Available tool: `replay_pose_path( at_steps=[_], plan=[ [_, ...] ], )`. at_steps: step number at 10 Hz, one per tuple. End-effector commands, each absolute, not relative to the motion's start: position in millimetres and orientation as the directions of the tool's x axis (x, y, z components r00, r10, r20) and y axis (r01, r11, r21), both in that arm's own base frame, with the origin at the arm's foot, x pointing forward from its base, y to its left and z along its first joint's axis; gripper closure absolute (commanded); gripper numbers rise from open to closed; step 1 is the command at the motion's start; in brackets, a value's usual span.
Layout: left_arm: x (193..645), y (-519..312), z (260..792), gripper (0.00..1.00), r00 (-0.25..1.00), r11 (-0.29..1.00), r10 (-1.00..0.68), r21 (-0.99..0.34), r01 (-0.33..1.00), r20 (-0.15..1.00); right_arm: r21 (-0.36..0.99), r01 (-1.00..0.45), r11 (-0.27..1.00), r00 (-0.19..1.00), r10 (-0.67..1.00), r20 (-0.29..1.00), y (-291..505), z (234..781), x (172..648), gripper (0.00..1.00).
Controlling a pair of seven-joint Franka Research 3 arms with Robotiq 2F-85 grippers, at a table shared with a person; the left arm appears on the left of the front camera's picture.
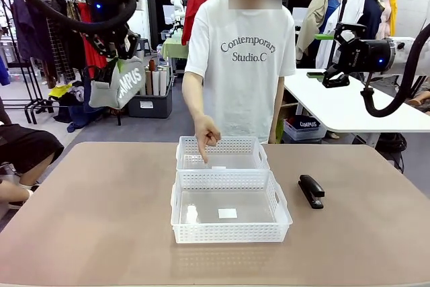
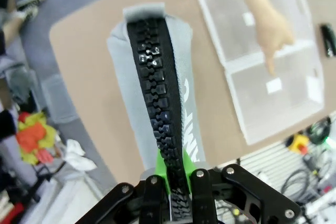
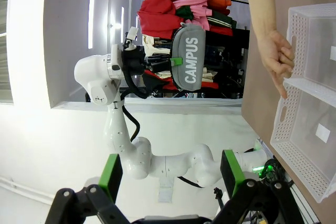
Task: Distribute items into two baskets.
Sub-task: Move the picked Pencil pouch towards the Organizing basket indicated by the person, stopping as directed.
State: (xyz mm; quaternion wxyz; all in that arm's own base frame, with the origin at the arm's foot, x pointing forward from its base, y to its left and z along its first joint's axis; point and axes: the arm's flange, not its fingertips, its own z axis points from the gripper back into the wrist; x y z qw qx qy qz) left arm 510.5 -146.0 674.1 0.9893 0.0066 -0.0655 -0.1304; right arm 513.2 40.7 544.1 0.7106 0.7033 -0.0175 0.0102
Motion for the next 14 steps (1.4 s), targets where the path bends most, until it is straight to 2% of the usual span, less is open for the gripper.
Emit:
replay_pose_path(
  at_steps=[1, 4, 6, 9, 10, 11, 12, 14],
  plan=[
    [511, -160, 682, 1.00, 0.880, 0.887, -0.463, 0.051, 0.460, 0.106, 0.999, -0.043, 0.011, 0.999, -0.011, 0.043, 40, 546, 513, 0.00],
    [505, -204, 677, 1.00, 0.737, 0.748, -0.662, 0.061, 0.661, 0.138, 0.999, -0.043, 0.011, 0.999, -0.011, 0.043, 40, 546, 513, 0.00],
    [501, -229, 677, 1.00, 0.570, 0.587, -0.806, 0.090, 0.805, 0.160, 0.999, -0.043, 0.011, 0.999, -0.011, 0.043, 40, 546, 513, 0.00],
    [501, -258, 684, 1.00, 0.381, 0.413, -0.901, 0.139, 0.900, 0.208, 0.999, -0.043, 0.011, 0.999, -0.011, 0.043, 40, 546, 513, 0.00],
    [499, -274, 684, 1.00, 0.372, 0.407, -0.902, 0.143, 0.902, 0.218, 0.999, -0.043, 0.011, 0.999, -0.011, 0.043, 40, 546, 513, 0.00],
    [506, -270, 689, 1.00, 0.444, 0.473, -0.873, 0.133, 0.871, 0.203, 0.999, -0.043, 0.011, 0.999, -0.011, 0.043, 40, 546, 513, 0.00],
    [497, -272, 680, 1.00, 0.403, 0.433, -0.895, 0.157, 0.888, 0.189, 0.999, -0.043, 0.011, 0.999, -0.011, 0.043, 40, 546, 513, 0.00],
    [497, -272, 680, 1.00, 0.403, 0.433, -0.895, 0.157, 0.888, 0.189, 0.999, -0.043, 0.011, 0.999, -0.011, 0.043, 40, 546, 513, 0.00]
  ],
)
